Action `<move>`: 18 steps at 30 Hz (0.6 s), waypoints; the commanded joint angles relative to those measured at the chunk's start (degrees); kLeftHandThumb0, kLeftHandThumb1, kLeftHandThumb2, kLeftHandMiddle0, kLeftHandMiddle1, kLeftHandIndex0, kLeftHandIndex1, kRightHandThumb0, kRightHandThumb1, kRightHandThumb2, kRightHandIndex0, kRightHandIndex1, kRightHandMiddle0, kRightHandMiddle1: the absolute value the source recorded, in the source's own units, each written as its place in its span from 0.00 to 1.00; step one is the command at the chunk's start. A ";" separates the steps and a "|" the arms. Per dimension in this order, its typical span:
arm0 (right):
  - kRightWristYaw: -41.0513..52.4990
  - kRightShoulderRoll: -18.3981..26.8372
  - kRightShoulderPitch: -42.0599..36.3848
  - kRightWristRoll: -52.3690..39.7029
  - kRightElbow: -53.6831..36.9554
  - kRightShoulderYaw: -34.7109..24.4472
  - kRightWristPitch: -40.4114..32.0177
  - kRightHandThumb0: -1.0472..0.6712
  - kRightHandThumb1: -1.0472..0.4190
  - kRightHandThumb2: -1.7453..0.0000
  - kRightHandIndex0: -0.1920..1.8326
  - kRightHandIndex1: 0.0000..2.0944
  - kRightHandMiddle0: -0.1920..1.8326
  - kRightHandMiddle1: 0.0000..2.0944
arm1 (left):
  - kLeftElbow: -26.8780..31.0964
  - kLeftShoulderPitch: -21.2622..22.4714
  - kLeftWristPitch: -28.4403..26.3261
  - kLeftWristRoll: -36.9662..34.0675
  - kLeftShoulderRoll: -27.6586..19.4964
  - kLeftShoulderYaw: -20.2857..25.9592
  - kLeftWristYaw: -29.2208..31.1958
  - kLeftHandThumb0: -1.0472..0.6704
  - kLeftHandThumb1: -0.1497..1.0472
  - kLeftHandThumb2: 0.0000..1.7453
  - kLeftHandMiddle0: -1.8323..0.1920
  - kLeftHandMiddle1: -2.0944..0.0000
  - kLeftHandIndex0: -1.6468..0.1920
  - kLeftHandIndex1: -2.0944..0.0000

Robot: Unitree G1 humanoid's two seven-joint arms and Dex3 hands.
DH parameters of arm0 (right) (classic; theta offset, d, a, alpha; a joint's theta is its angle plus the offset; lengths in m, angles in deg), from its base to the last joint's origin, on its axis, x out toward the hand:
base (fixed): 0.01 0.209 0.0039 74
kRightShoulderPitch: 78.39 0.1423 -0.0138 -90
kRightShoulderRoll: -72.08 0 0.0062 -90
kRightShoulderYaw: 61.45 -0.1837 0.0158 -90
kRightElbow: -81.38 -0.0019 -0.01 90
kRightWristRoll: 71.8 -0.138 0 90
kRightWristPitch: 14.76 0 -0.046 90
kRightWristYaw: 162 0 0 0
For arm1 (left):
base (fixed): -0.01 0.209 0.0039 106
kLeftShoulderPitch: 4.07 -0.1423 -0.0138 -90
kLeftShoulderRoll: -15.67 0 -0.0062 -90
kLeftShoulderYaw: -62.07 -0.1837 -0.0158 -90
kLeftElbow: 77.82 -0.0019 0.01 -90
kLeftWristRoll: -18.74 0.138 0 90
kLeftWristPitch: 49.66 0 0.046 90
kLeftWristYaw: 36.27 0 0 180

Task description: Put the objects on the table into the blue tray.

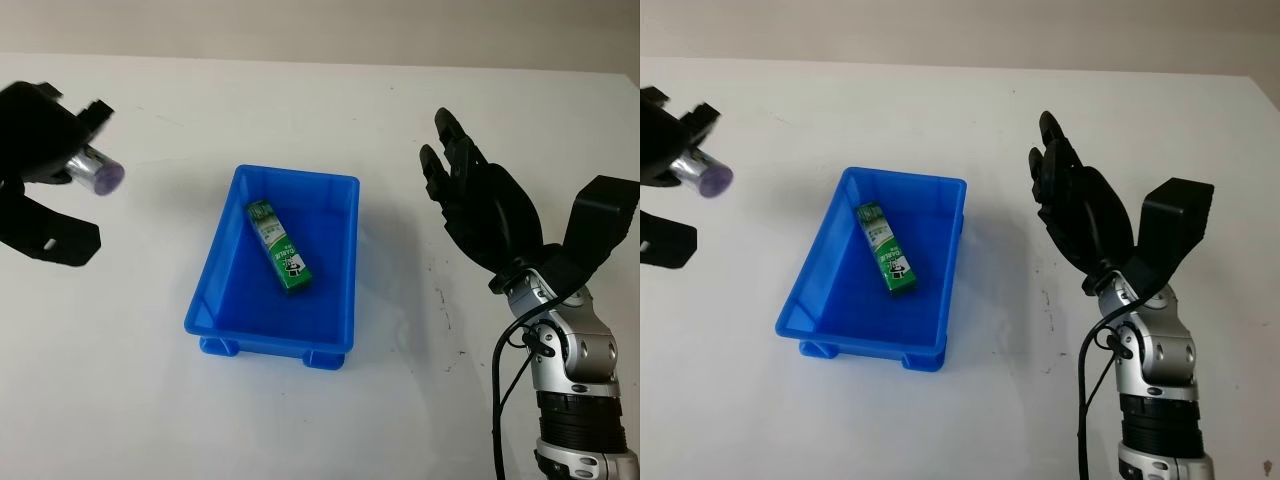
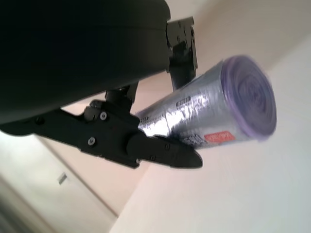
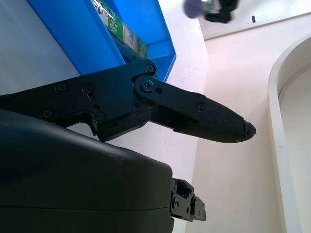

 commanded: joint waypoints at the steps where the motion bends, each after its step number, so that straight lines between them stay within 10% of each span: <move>1: 0.37 0.40 -0.31 -0.54 -0.77 -0.02 -0.17 0.16 0.00 0.56 0.00 0.00 0.00 0.00 | 3.38 0.10 0.02 -3.79 -0.96 3.93 0.33 0.41 1.00 0.15 0.71 0.00 0.87 0.09; 18: 0.45 0.28 -1.24 -0.68 -1.56 0.14 -0.50 0.16 0.00 0.57 0.00 0.00 0.00 0.00 | 51.45 -20.16 1.25 -23.16 5.80 21.82 18.46 0.42 1.00 0.16 0.54 0.00 0.69 0.00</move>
